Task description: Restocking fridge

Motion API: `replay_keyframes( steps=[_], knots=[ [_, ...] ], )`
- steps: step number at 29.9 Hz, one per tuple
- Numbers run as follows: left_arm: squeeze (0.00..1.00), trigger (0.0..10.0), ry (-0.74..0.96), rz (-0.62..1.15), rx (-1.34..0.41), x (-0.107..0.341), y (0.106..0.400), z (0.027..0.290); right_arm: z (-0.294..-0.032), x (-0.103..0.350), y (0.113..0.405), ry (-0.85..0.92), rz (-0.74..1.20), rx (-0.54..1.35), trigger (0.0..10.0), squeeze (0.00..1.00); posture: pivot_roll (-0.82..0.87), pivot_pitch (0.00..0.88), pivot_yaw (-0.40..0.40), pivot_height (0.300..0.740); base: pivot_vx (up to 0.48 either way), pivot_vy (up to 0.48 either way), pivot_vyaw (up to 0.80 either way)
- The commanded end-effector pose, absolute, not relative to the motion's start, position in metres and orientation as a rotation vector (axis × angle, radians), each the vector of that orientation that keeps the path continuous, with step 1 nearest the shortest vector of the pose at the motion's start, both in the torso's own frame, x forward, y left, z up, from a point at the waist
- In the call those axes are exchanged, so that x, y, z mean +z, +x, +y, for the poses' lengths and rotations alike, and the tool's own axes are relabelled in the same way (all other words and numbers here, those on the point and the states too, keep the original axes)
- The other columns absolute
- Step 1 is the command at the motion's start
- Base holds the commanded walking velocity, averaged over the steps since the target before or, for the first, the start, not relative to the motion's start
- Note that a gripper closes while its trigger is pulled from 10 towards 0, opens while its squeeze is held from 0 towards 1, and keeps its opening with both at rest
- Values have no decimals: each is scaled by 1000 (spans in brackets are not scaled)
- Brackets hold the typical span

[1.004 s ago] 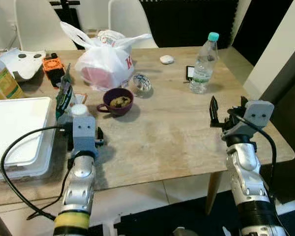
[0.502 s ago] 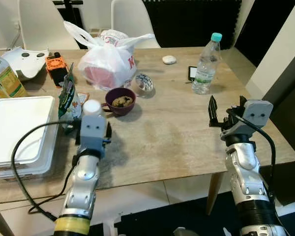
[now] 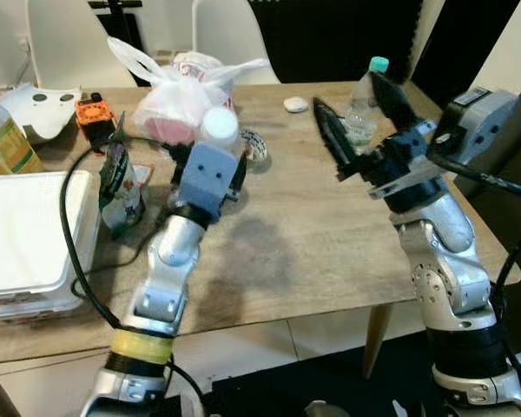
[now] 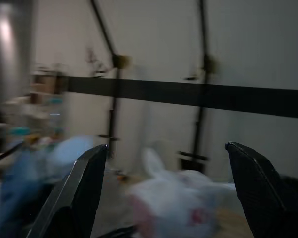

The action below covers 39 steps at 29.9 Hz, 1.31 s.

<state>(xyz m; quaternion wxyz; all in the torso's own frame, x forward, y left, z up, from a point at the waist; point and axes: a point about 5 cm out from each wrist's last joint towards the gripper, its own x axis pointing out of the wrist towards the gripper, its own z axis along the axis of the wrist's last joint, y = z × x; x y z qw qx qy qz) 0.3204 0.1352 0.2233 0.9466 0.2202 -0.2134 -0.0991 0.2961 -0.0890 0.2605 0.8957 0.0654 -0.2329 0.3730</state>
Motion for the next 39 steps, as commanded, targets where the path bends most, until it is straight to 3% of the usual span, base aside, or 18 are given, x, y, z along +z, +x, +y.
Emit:
replay_keyframes(
  steps=[1, 5, 12, 26, 32, 39],
  knots=[
    [0, 10000, 505, -459, -243, 228, 318, 130, -83, 262, 291, 154, -469, 839, 10000, 0, -24, 41, -83, 740, 0, 0, 0],
    [0, 10000, 550, -486, -323, 229, 314, 113, -59, 256, 283, 224, -405, 983, 10000, 0, -20, 42, -87, 740, 0, 0, 0],
    [0, 10000, 507, -485, -372, 227, 307, 102, -49, 255, 282, 236, -380, 1032, 10000, 0, -15, 45, -92, 740, 0, 0, 0],
    [0, 10000, 562, -513, -434, 224, 300, 89, -50, 257, 300, 260, -347, 894, 10000, 0, -13, 43, -94, 740, 0, 0, 0],
    [0, 10000, 468, -447, -426, 216, 302, 94, -57, 271, 295, 350, -381, 938, 10000, 0, -14, 44, -93, 740, 0, 0, 0],
    [0, 10000, 310, -364, -560, 223, 302, 126, -92, 293, 269, 312, -461, 1099, 10000, 0, -13, 45, -94, 740, 0, 0, 0]
  ],
)
